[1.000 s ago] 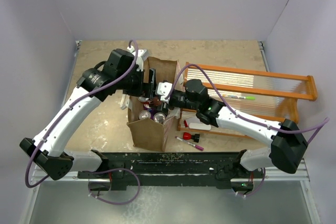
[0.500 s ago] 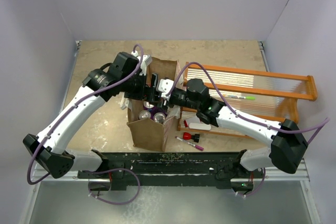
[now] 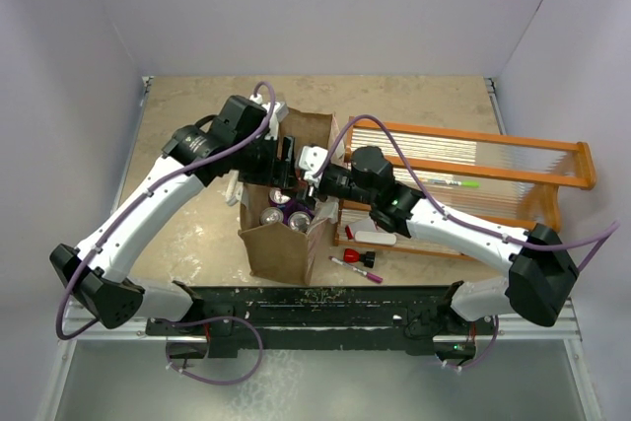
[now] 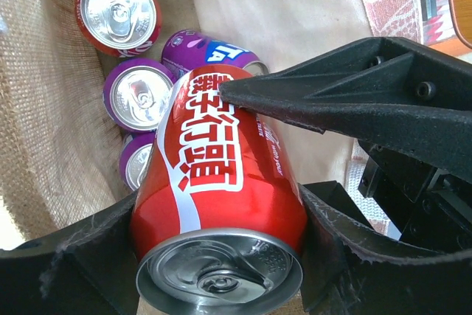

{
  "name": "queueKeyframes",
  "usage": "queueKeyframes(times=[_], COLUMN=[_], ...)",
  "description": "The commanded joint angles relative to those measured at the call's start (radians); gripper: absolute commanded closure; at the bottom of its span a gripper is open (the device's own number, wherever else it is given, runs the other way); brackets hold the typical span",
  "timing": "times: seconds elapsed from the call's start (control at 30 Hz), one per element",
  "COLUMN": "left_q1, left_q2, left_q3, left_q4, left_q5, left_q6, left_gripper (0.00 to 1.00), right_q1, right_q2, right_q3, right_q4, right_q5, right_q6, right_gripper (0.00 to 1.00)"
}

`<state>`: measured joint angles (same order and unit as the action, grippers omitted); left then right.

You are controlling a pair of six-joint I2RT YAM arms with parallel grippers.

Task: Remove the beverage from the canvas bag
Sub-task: Take out the drink from the canvas bag.

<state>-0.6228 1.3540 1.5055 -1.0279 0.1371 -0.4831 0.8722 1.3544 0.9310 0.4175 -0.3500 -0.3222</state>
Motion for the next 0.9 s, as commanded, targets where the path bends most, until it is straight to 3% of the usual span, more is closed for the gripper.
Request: queueKeyframes(times=[0.0, 0.07, 0.13, 0.23, 0.4, 0.87], left_q1=[-0.003, -0.003, -0.002, -0.002, -0.002, -0.001], left_q2=[0.003, 0.001, -0.004, -0.019, -0.021, -0.034], left_q3=[0.079, 0.103, 0.121, 0.144, 0.189, 0.295], left_q4=[0.029, 0.021, 0.016, 0.014, -0.009, -0.036], left_q5=[-0.025, -0.031, -0.033, -0.043, -0.062, -0.151], left_q6=[0.014, 0.012, 0.002, -0.009, -0.013, -0.043], left_gripper=[0.58, 0.67, 0.83, 0.97, 1.00, 1.00], right_q1=[0.003, 0.003, 0.002, 0.003, 0.003, 0.004], right_q2=[-0.060, -0.056, -0.056, -0.070, -0.099, -0.224], right_q3=[0.047, 0.057, 0.063, 0.049, 0.049, 0.107], right_q4=[0.141, 0.117, 0.097, 0.107, 0.092, -0.085], right_q5=[-0.042, -0.037, -0.040, -0.029, 0.008, 0.073], right_q6=[0.025, 0.029, 0.029, 0.028, 0.021, 0.008], right_gripper=[0.84, 0.69, 0.48, 0.29, 0.00, 0.00])
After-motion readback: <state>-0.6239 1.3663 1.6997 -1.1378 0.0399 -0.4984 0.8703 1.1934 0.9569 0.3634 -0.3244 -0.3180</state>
